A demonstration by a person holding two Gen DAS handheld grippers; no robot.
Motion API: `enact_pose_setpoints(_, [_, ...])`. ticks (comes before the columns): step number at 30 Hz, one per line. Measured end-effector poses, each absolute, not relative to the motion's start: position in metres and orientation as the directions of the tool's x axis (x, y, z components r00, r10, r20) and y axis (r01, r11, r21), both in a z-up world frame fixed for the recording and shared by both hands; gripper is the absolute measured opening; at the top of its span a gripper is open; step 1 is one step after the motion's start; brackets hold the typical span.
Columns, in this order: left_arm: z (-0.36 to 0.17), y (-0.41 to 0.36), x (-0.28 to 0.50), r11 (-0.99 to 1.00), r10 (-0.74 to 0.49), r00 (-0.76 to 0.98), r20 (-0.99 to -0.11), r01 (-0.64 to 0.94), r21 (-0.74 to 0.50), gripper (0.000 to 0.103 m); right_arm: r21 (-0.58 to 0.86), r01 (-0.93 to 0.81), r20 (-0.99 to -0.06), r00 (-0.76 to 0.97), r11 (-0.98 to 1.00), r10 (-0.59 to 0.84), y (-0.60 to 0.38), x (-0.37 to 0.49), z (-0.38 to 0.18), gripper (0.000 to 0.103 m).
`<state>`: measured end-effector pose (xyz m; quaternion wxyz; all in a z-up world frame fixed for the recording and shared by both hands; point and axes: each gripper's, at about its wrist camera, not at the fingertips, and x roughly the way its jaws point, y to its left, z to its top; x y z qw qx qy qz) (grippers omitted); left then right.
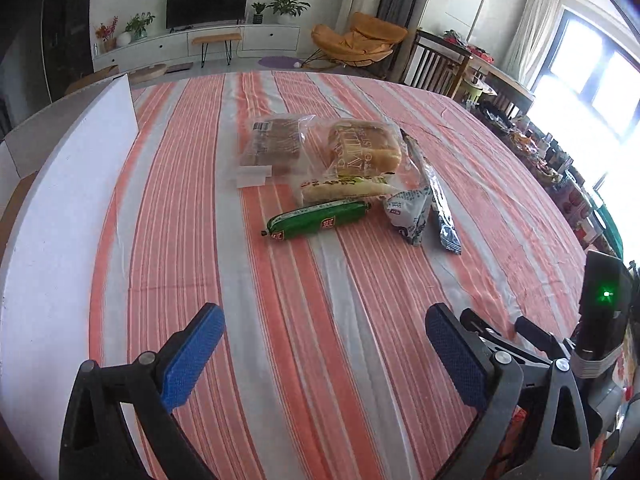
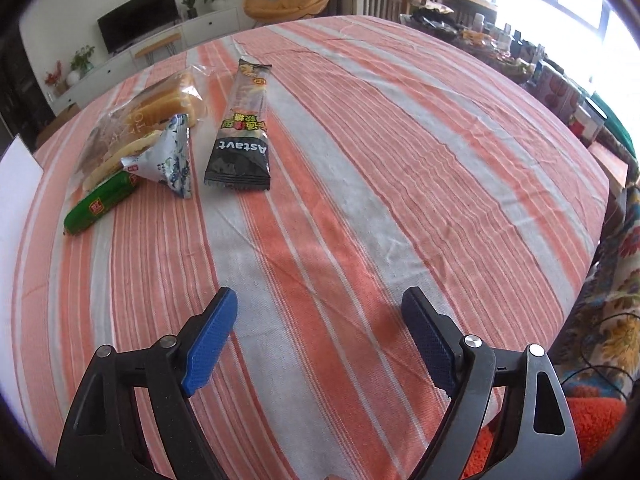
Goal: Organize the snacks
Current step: 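Withdraw both open tools from the box back over the table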
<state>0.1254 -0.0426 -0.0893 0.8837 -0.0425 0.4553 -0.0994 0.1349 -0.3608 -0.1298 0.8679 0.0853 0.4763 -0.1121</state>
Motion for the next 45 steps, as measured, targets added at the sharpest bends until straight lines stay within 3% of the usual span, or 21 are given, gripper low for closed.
enact_pose_setpoints(4, [-0.118, -0.026, 0.143, 0.991, -0.13, 0.567, -0.813, 0.091, -0.095, 0.1, 0.043, 0.275, -0.846, 0.522, 0.961, -0.111, -0.36, 0.136, -0.132, 0.089])
enact_pose_setpoints(8, [-0.14, -0.009, 0.147, 0.991, -0.13, 0.536, -0.834, 0.053, -0.12, 0.099, 0.017, 0.266, -0.85, 0.512, 0.964, -0.126, -0.356, 0.138, -0.135, 0.092])
enact_pose_setpoints(11, [-0.143, -0.009, 0.138, 0.995, -0.102, 0.594, -0.798, 0.071, -0.074, 0.1, 0.019, 0.266, -0.85, 0.512, 0.964, -0.125, -0.356, 0.137, -0.135, 0.092])
enact_pose_setpoints(16, [-0.148, -0.019, 0.139, 0.997, -0.049, 0.579, -0.814, 0.082, -0.002, 0.103, 0.018, 0.266, -0.85, 0.512, 0.964, -0.126, -0.356, 0.137, -0.135, 0.093])
enact_pose_setpoints(45, [-0.147, -0.018, 0.139, 0.996, -0.058, 0.577, -0.814, 0.088, -0.008, 0.103, 0.018, 0.266, -0.85, 0.512, 0.964, -0.125, -0.356, 0.136, -0.134, 0.094])
